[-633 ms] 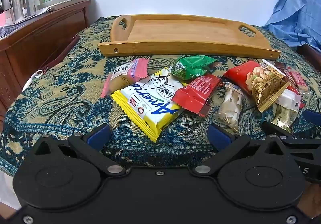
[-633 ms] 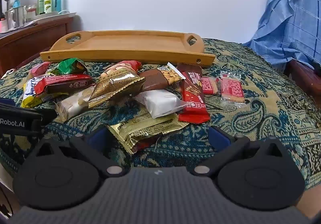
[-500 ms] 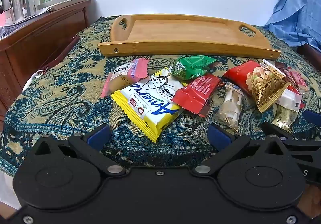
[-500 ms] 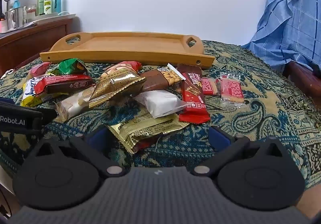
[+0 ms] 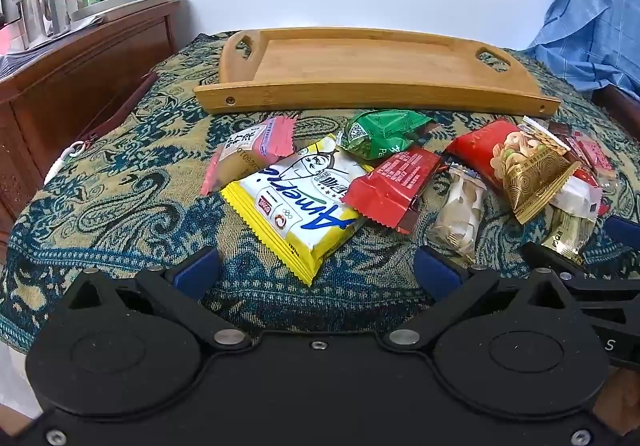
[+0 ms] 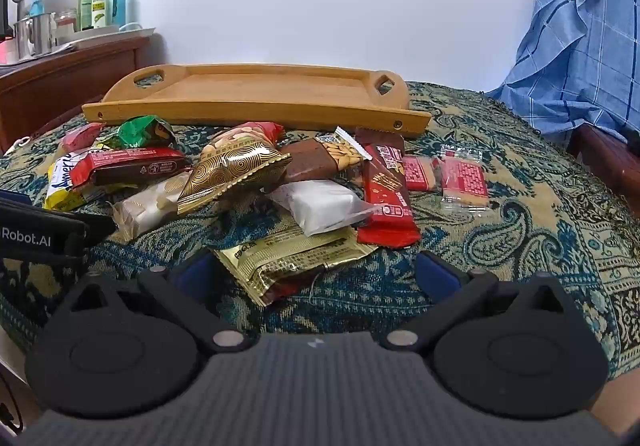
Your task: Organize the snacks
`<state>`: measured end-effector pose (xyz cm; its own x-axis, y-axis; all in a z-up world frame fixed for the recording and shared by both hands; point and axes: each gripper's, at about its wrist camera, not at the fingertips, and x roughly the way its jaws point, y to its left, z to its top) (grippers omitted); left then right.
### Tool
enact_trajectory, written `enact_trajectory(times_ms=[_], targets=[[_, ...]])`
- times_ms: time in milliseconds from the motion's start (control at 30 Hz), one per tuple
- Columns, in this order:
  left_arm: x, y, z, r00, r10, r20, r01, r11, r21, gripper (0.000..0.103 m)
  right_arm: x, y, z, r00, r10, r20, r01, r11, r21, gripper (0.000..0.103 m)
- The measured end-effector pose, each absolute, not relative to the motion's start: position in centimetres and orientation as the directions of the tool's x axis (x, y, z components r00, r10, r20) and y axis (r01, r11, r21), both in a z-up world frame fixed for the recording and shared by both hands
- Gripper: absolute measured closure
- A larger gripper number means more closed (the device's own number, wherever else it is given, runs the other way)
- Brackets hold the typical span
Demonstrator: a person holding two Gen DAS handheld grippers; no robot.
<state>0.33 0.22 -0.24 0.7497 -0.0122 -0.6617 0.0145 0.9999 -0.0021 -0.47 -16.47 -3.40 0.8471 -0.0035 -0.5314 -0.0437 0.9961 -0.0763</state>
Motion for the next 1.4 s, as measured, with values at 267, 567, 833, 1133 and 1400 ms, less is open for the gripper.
enact_trajectory(times_ms=[267, 567, 833, 1133, 1400], targets=[[0.24, 0.2, -0.1, 0.749, -0.011, -0.662, 0.014, 1.0, 0.0, 0.0, -0.53, -16.4, -3.51, 0.851, -0.009, -0.525, -0.038, 0.996, -0.079, 0.0], [0.48, 0.31, -0.07, 0.754, -0.013, -0.657, 0.018, 1.0, 0.002, 0.0, -0.62, -16.45, -3.42, 0.854, -0.009, -0.52, -0.038, 0.996, -0.08, 0.0], [0.47, 0.29, -0.03, 0.754, -0.012, -0.657, 0.017, 1.0, 0.002, 0.0, -0.65, -16.41, -3.47, 0.855, -0.009, -0.519, -0.038, 0.996, -0.08, 0.0], [0.46, 0.25, -0.02, 0.754, -0.011, -0.657, 0.017, 1.0, 0.003, 0.0, -0.71, -16.39, -3.5, 0.856, -0.01, -0.517, -0.038, 0.996, -0.081, 0.0], [0.45, 0.22, -0.02, 0.754, -0.01, -0.657, 0.017, 1.0, 0.004, 0.0, -0.64, -16.44, -3.35, 0.857, -0.011, -0.515, -0.034, 0.996, -0.078, 0.0]])
